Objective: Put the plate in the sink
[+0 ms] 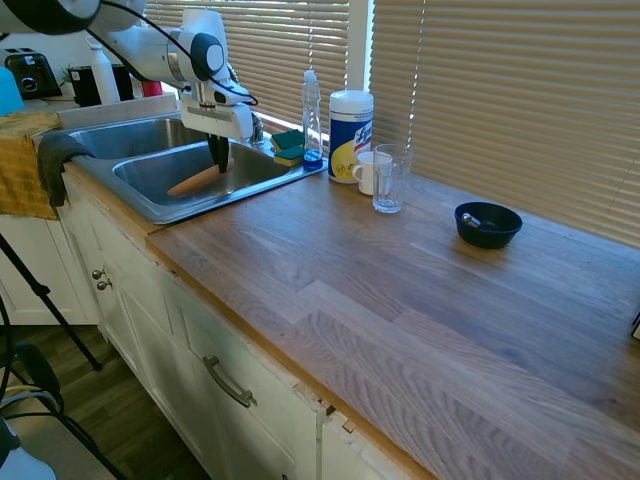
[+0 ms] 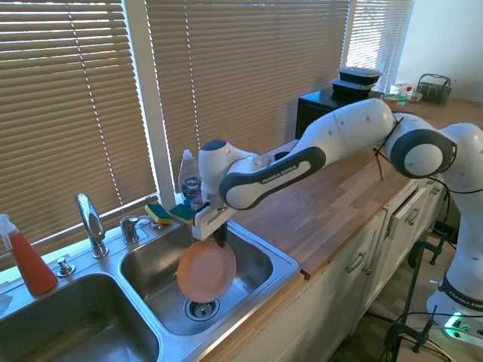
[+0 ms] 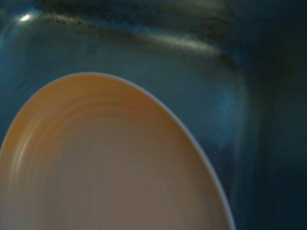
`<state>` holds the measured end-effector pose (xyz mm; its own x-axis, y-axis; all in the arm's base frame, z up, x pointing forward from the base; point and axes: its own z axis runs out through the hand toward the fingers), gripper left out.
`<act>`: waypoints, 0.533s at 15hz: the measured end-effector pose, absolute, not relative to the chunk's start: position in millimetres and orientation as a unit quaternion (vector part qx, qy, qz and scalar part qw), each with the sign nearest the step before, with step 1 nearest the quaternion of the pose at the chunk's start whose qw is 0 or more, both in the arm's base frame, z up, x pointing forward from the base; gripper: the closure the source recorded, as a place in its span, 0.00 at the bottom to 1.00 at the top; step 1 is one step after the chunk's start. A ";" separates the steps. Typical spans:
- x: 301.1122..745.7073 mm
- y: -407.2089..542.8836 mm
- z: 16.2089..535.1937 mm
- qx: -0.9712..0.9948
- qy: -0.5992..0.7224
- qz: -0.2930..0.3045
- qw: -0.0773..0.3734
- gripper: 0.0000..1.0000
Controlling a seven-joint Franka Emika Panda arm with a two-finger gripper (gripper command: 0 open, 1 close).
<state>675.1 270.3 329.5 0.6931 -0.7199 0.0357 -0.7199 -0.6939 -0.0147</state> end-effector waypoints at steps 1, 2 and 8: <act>682.7 274.8 319.8 0.919 -0.394 0.018 0.006 0.00; 689.7 277.2 310.9 0.918 -0.396 0.015 0.012 0.00; 706.9 281.2 295.0 0.916 -0.400 0.005 0.026 0.00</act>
<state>706.9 281.2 295.0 0.6805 -0.7322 0.0295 -0.7327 -0.6791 0.0449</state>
